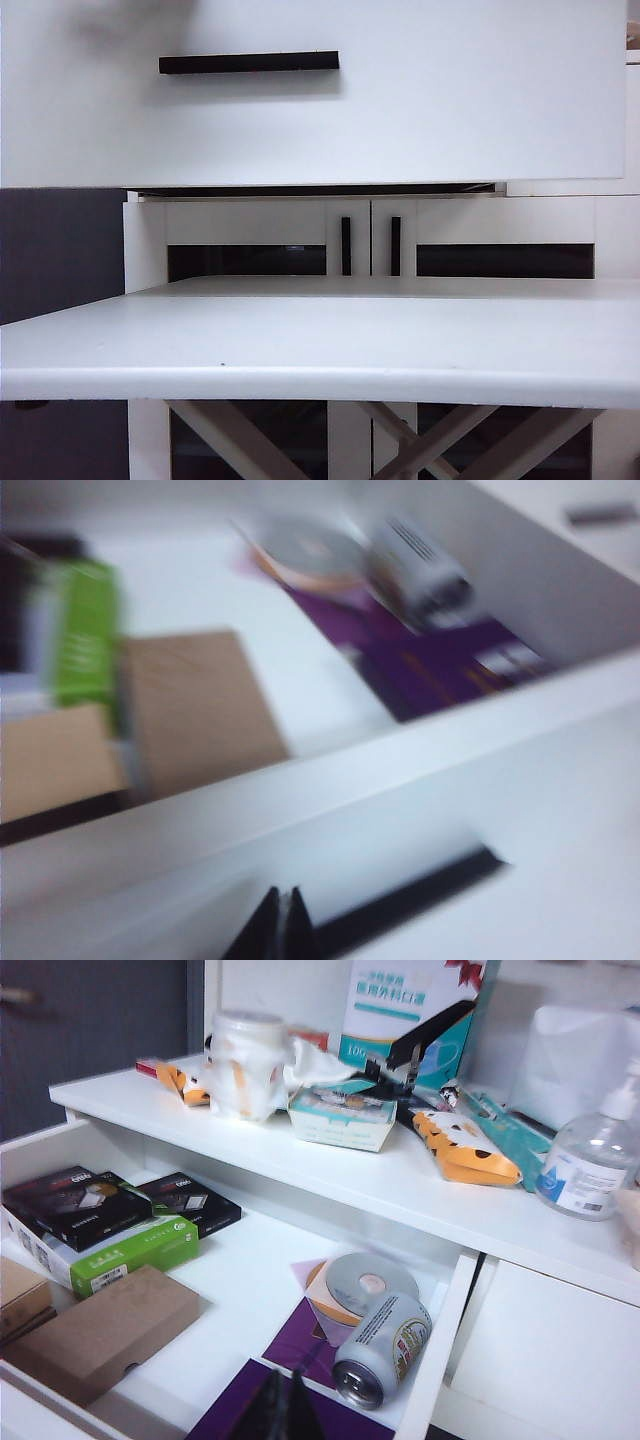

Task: Pick up a can of beer from the white table, open the left drawer, place the beer inside the drawer, and finally close the drawer.

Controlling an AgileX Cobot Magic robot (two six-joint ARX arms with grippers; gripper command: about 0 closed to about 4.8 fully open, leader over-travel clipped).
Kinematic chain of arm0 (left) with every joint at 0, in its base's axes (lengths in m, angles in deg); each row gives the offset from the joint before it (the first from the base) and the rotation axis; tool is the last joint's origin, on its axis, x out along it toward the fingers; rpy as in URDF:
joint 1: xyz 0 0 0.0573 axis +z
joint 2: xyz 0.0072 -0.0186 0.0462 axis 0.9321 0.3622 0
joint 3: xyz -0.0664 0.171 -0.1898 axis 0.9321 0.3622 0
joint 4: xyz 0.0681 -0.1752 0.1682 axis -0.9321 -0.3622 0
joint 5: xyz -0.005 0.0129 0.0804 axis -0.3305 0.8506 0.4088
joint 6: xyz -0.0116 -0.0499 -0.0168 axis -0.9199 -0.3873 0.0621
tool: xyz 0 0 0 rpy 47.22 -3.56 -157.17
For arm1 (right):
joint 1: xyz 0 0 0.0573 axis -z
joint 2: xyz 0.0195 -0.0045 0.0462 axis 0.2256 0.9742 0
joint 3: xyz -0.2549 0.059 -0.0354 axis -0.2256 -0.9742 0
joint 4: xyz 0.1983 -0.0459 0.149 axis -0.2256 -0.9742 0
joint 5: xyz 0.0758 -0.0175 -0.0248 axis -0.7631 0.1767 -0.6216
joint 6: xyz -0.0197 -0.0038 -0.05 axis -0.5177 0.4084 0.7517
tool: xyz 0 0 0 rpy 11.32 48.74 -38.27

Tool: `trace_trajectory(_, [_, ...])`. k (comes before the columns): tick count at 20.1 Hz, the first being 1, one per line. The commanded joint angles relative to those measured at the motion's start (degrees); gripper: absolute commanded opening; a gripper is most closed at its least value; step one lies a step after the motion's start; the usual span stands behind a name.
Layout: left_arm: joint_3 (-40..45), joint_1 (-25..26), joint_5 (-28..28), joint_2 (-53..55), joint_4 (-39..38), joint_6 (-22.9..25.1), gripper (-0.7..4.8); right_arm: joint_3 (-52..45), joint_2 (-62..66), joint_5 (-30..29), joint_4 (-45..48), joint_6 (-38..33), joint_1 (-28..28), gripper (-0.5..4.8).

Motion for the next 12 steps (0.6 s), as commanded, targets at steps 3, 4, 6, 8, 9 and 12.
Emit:
trace_trajectory(3, [9.66, -1.51, 11.52, -3.69, 11.30, 2.21, -0.06, 0.11, 0.24, -0.63, 0.13, -0.28, -0.02, -0.05])
trace_trajectory(4, [11.47, -3.06, 14.12, -3.74, 13.09, 3.30, -0.06, 0.11, 0.24, -0.63, 0.13, -0.28, -0.02, -0.05])
trace_trajectory(6, [15.78, -6.19, 16.55, -3.74, 19.69, 3.69, -0.06, 0.11, 0.24, -0.63, 0.22, -0.28, -0.02, -0.05])
trace_trajectory(8, [19.78, -8.13, 17.20, -3.63, 27.65, 4.61, -0.06, 0.11, 0.24, -0.66, 0.26, -0.28, -0.02, -0.05])
trace_trajectory(9, [21.03, -9.11, 19.52, -3.45, 30.23, 4.59, -0.06, 0.11, 0.22, -0.66, 0.24, -0.26, -0.02, -0.05])
trace_trajectory(12, [21.66, -9.90, 25.00, -3.21, 30.95, 4.61, -0.06, 0.11, 0.22, -1.92, 0.22, -0.28, -0.02, -0.05])
